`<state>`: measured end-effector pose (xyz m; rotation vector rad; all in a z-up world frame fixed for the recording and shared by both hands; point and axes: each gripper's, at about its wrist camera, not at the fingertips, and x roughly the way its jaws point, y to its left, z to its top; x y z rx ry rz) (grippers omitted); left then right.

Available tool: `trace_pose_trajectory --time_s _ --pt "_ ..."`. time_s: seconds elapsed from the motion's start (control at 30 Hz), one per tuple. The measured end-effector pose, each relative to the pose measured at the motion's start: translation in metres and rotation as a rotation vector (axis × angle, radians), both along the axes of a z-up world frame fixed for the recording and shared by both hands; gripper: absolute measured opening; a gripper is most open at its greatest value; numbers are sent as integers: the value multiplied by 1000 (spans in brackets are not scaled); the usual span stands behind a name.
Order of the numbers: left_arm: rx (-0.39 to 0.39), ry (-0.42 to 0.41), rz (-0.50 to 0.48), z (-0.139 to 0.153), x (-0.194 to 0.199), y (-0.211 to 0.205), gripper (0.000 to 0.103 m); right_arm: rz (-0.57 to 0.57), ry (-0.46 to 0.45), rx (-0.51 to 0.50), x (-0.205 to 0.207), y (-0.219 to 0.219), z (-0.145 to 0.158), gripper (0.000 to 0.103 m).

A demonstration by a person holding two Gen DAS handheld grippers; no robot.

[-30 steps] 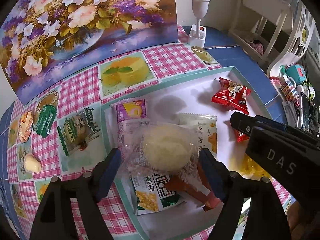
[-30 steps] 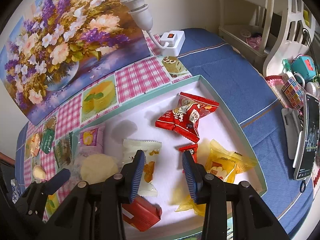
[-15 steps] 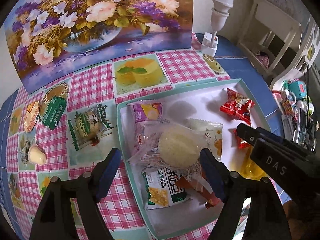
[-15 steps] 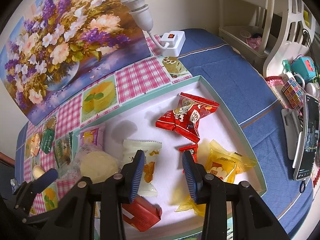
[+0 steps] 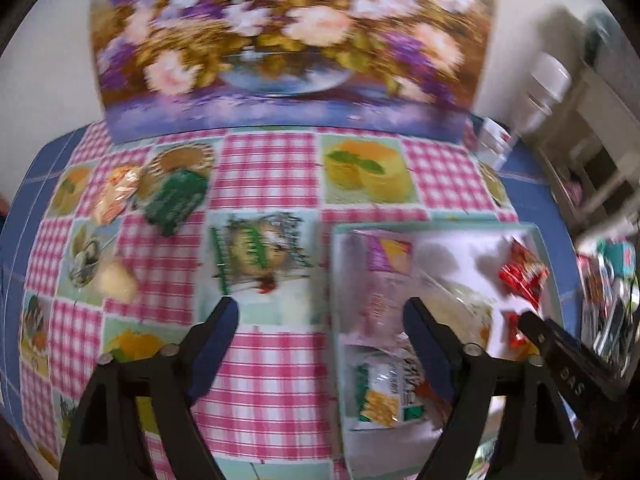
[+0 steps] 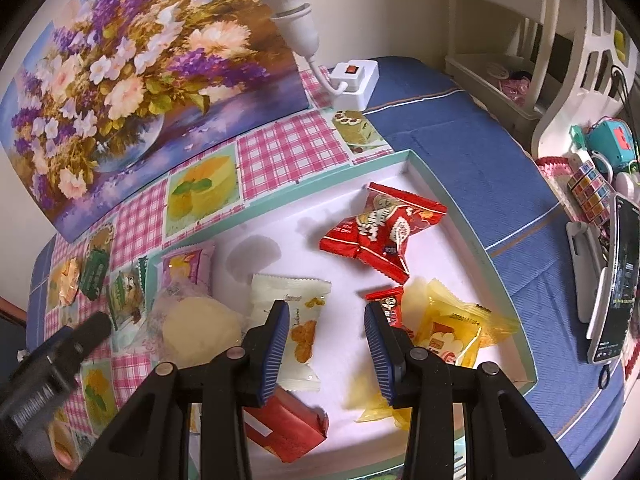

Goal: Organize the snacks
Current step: 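Withdraw both tools from the tray toward the pudding cup and green pack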

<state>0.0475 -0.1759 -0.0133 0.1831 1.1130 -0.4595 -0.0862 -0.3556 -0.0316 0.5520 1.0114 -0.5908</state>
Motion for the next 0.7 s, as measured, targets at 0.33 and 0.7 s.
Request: trace_pose_trajectory --time_s 0.33,0.7 --pt "-8 -23 195 4 32 54 93 62 7 -26 14 16 3 52" --pt "19 -42 284 3 48 90 101 103 2 -63 23 30 8 81"
